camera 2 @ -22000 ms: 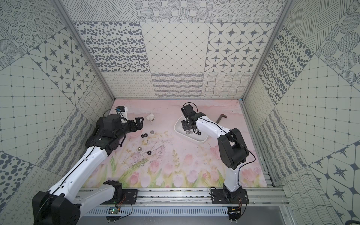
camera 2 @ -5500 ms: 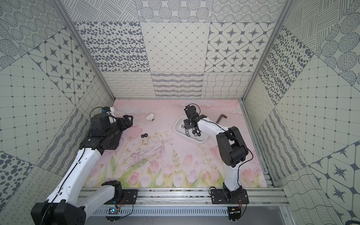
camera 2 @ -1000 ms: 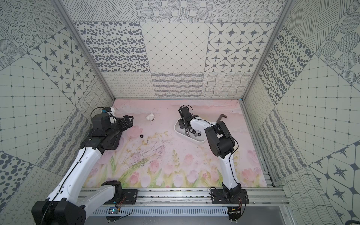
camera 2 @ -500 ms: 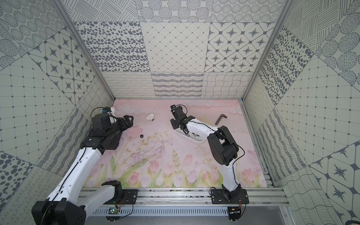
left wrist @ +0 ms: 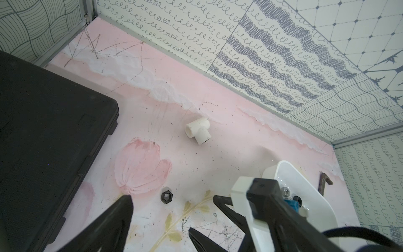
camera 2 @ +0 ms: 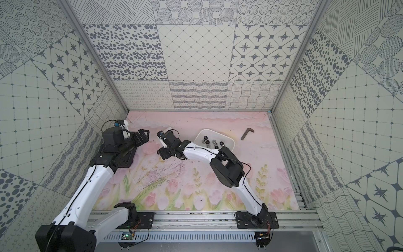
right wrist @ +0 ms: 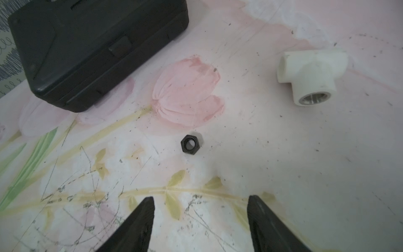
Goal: Put the nuts on the desktop into the storage box
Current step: Pick up the nut from the center of the board.
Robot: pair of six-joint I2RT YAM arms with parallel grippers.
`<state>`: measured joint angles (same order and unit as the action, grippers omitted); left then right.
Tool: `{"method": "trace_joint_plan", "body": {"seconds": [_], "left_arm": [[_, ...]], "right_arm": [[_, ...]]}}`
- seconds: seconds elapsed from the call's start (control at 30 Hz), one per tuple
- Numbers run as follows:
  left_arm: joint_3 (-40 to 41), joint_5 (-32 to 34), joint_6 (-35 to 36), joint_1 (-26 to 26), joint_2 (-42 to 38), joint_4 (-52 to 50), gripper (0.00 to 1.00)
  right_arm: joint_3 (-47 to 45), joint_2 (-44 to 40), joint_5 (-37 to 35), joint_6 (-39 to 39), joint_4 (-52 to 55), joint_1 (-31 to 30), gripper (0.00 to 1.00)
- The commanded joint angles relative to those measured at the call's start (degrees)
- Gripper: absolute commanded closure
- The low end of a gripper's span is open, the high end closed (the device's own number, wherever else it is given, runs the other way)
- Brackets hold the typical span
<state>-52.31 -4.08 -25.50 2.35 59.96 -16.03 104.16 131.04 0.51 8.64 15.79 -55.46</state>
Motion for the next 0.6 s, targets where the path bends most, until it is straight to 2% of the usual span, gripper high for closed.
{"method": "trace_joint_plan", "body": {"seconds": [0.0, 0.37, 0.47, 0.57], "left_arm": [[0.3, -0.3, 0.0, 0.1, -0.2, 2.3, 0.01], [0.3, -0.2, 0.0, 0.1, 0.2, 2.7, 0.01], [0.4, -0.2, 0.1, 0.1, 0.3, 2.6, 0.01], [0.4, -0.1, 0.1, 0.1, 0.2, 2.6, 0.01]], "right_arm": [[4.6, 4.4, 1.3, 0.6, -1.1, -0.9, 0.27], [17.5, 15.2, 0.3, -1.0, 3.1, -2.0, 0.21], [19.5, 16.8, -0.2, -1.3, 4.6, -2.2, 0.22], [20.8, 17.9, -0.3, -1.5, 5.7, -2.2, 0.27]]}}
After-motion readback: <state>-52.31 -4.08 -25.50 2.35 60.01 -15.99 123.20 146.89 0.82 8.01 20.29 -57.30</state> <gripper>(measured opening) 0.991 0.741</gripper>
